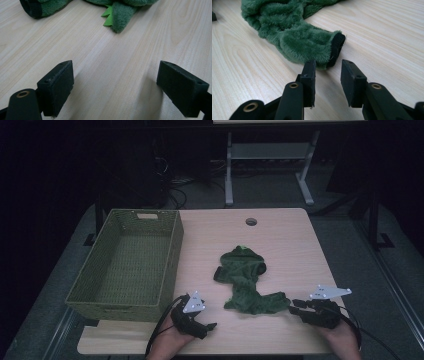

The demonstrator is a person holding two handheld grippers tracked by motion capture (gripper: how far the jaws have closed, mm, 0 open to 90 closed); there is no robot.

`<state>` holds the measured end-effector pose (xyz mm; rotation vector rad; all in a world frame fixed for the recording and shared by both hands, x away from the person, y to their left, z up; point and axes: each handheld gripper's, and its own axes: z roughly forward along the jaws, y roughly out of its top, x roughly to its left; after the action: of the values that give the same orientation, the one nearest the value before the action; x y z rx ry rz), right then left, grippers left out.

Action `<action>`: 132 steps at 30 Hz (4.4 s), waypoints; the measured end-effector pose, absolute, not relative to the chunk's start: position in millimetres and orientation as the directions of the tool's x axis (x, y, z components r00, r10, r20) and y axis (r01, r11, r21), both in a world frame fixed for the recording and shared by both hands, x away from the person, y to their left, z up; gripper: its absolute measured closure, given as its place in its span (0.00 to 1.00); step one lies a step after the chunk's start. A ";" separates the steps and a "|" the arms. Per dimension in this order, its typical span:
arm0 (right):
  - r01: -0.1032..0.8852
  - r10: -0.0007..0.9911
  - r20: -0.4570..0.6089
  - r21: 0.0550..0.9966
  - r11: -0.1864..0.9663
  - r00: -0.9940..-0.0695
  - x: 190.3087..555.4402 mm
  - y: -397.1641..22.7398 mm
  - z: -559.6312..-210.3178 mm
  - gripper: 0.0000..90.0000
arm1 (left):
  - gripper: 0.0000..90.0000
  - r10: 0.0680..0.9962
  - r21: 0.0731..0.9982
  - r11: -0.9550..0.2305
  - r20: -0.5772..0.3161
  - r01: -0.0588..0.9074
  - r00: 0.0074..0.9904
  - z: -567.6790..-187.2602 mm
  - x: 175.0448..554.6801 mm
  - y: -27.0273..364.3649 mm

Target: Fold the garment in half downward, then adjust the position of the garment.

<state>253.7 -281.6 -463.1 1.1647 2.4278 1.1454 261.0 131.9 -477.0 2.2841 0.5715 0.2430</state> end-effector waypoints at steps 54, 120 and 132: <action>0.306 0.513 0.019 0.822 0.480 -0.858 271.7 -213.5 -409.1 0.94 | 0.15 0.470 0.719 -0.611 -0.006 0.330 0.883 -477.2 261.7 131.1; 0.441 0.595 0.125 0.793 0.421 -0.794 320.7 -176.9 -435.8 0.61 | 0.15 0.467 0.708 -0.620 -0.012 0.337 0.884 -467.3 275.0 117.5; 0.441 0.610 0.131 0.808 0.392 -0.782 329.3 -189.3 -423.2 0.53 | 0.18 0.467 0.710 -0.612 -0.032 0.349 0.884 -456.2 291.3 113.9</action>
<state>329.3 -189.3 -423.2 0.9401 2.4596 1.3395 291.3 113.9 -456.2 2.2872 0.5835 0.2002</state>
